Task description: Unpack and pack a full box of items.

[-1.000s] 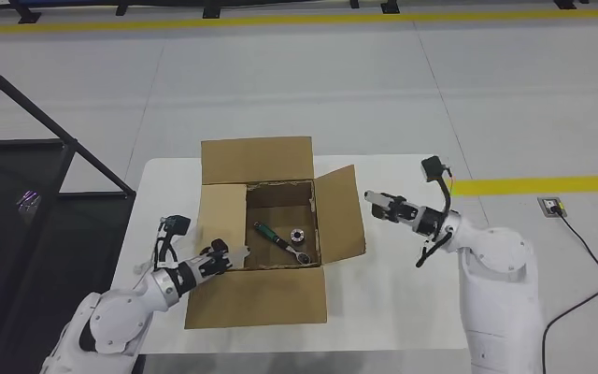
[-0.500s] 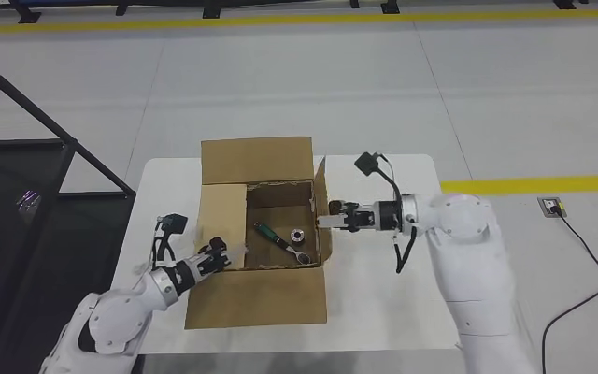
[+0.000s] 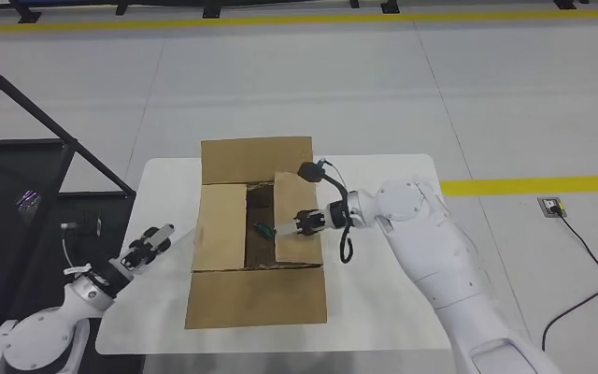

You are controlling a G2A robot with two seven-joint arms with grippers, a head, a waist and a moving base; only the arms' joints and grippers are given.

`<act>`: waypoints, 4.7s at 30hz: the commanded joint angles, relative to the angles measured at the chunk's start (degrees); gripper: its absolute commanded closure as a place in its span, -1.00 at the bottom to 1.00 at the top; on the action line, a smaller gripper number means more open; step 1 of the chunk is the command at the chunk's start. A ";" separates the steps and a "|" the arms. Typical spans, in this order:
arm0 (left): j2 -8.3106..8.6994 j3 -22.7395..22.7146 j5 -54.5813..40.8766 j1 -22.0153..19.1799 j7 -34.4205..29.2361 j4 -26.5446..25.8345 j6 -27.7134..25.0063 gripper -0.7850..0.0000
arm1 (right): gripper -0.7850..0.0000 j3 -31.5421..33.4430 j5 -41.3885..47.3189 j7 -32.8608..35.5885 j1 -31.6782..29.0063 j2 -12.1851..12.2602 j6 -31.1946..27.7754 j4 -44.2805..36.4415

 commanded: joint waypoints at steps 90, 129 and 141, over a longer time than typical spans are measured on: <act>5.80 8.64 -10.45 1.29 -39.18 6.13 -9.96 -1.00 | -1.00 7.81 -1.09 -32.34 -3.15 4.64 -7.36 2.17; 10.80 14.78 -16.50 -4.28 -14.52 5.57 -8.73 -1.00 | -1.00 -1.22 5.37 -43.33 13.90 -4.49 -6.77 36.59; 9.53 18.87 -3.27 -5.11 0.22 1.66 -4.88 -1.00 | -1.00 2.58 12.02 -31.56 14.01 -2.58 -21.19 37.94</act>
